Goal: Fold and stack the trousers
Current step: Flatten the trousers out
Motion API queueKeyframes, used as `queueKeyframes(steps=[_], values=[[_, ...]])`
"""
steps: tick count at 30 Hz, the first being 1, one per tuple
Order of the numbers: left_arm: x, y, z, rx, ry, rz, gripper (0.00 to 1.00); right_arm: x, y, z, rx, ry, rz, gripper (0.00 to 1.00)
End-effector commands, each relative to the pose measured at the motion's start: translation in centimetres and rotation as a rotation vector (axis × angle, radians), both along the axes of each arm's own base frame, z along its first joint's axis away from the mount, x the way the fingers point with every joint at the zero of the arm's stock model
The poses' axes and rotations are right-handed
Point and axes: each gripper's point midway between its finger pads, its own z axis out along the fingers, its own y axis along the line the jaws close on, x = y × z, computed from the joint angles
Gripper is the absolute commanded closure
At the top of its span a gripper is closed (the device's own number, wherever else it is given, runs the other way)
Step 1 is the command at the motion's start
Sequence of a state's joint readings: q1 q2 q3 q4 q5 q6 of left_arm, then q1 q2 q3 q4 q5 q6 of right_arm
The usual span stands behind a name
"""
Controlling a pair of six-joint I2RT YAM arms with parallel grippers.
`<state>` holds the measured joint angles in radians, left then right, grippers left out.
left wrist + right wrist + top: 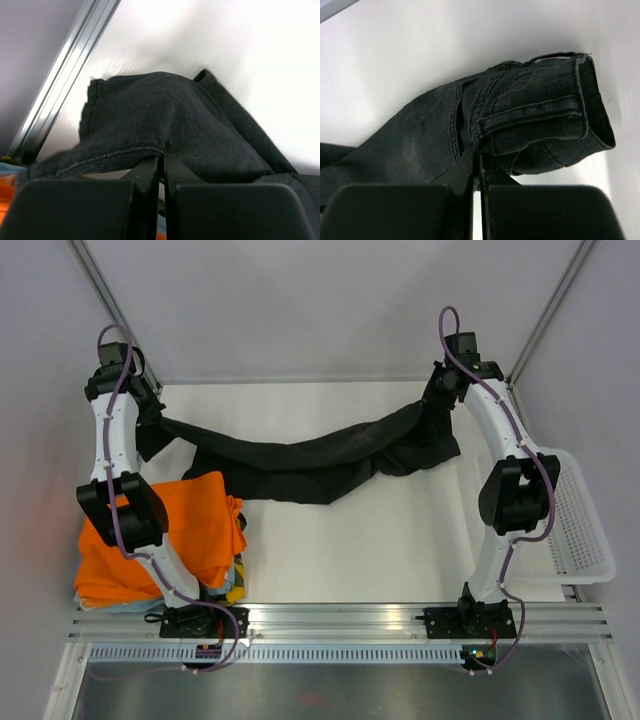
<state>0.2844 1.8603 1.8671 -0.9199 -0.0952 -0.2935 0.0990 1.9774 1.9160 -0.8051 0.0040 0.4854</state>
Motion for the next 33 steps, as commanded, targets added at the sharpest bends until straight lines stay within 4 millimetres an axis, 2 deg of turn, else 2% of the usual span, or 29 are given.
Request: queueKeyframes(steps=[1,2,3,4,5,6,7,8,9,10,11,12,13,14,15,16,17,18,19,21,23,24,26,27,28,29,31,32,33], values=[[-1.4,-0.6,2.9,0.021,0.016,-0.089,0.98,-1.5,0.3,8.5,0.056,-0.141,0.042,1.00],[-2.1,-0.9,3.4,0.023,0.024,-0.103,0.98,-1.9,0.3,10.3,0.069,-0.169,0.032,1.00],[-2.9,-1.0,5.2,0.040,0.003,-0.111,0.98,-3.5,0.6,11.2,0.094,-0.135,0.031,1.00],[-3.6,-1.0,6.0,0.054,0.007,-0.121,0.98,-4.6,0.8,11.7,0.126,-0.100,0.007,1.00],[-5.0,-0.9,6.4,0.069,0.046,-0.106,0.98,-5.3,1.2,15.1,0.218,-0.125,-0.077,1.00],[-5.6,-0.6,7.1,0.089,0.042,-0.081,0.98,-7.3,1.9,15.1,0.265,-0.042,-0.093,1.00],[-6.3,-0.4,8.0,0.101,0.021,-0.043,0.98,-7.9,2.5,15.4,0.300,-0.026,-0.109,1.00],[-6.7,0.3,7.7,0.128,0.046,-0.010,0.98,-8.3,2.9,14.9,0.322,-0.003,-0.128,1.00],[-6.7,0.8,7.3,0.139,0.070,0.006,0.98,-8.0,2.8,15.2,0.354,-0.039,-0.168,1.00],[-5.8,1.3,5.0,0.135,0.143,0.005,0.98,-8.0,2.5,11.2,0.343,0.046,-0.204,1.00],[-5.6,1.7,3.8,0.140,0.193,0.012,0.98,-7.6,1.8,9.8,0.342,0.063,-0.241,1.00],[-4.7,2.0,3.4,0.138,0.199,0.017,0.98,-6.5,1.6,7.6,0.340,0.084,-0.264,1.00],[-3.9,2.2,2.5,0.119,0.208,0.033,0.98,-6.2,0.5,5.1,0.289,0.123,-0.315,1.00],[-2.4,1.8,-0.5,0.066,0.255,0.013,0.98,-5.7,0.0,3.4,0.258,0.148,-0.338,1.00],[-1.0,1.9,-0.5,0.055,0.228,0.016,0.98,-4.8,-0.6,0.6,0.226,0.201,-0.360,1.00],[0.0,1.9,-1.3,0.034,0.225,0.025,0.98,-4.0,-0.8,0.0,0.224,0.205,-0.364,1.00],[1.1,1.9,-3.7,0.007,0.255,0.026,0.98,-3.3,-1.1,-0.9,0.223,0.222,-0.370,1.00],[2.0,2.2,-3.6,0.009,0.231,0.038,0.98,-2.4,-1.1,-2.7,0.219,0.250,-0.375,1.00],[2.9,2.2,-4.1,-0.003,0.218,0.050,0.98,-1.2,-1.2,-2.2,0.219,0.223,-0.368,1.00],[4.3,2.0,-5.3,-0.040,0.202,0.058,0.98,0.1,-1.8,-3.1,0.214,0.220,-0.378,1.00],[6.2,1.3,-5.4,-0.102,0.129,0.074,0.98,1.2,-2.2,-2.6,0.223,0.194,-0.387,1.00],[7.0,0.8,-5.4,-0.135,0.098,0.101,0.98,1.5,-3.0,-2.6,0.228,0.190,-0.406,1.00],[8.8,0.3,-4.9,-0.160,0.027,0.117,0.98,1.8,-3.1,-2.7,0.232,0.180,-0.411,1.00],[9.5,-0.3,-4.8,-0.167,0.004,0.117,0.98,2.5,-4.7,-2.6,0.240,0.153,-0.438,1.00],[10.8,-0.6,-4.7,-0.179,-0.040,0.133,0.98,2.9,-5.2,-2.8,0.241,0.141,-0.443,1.00],[11.5,-1.1,-4.6,-0.191,-0.066,0.135,0.98,4.4,-5.8,-2.1,0.245,0.076,-0.431,1.00],[13.3,-2.9,-4.2,-0.230,-0.127,0.125,0.98,6.3,-5.0,-1.3,0.287,-0.002,-0.357,1.00],[14.9,-3.7,-3.5,-0.239,-0.195,0.106,0.98,8.8,-4.6,0.3,0.312,-0.116,-0.299,1.00],[16.0,-4.3,-2.9,-0.252,-0.240,0.106,0.98,9.7,-3.7,0.4,0.342,-0.148,-0.232,1.00]])
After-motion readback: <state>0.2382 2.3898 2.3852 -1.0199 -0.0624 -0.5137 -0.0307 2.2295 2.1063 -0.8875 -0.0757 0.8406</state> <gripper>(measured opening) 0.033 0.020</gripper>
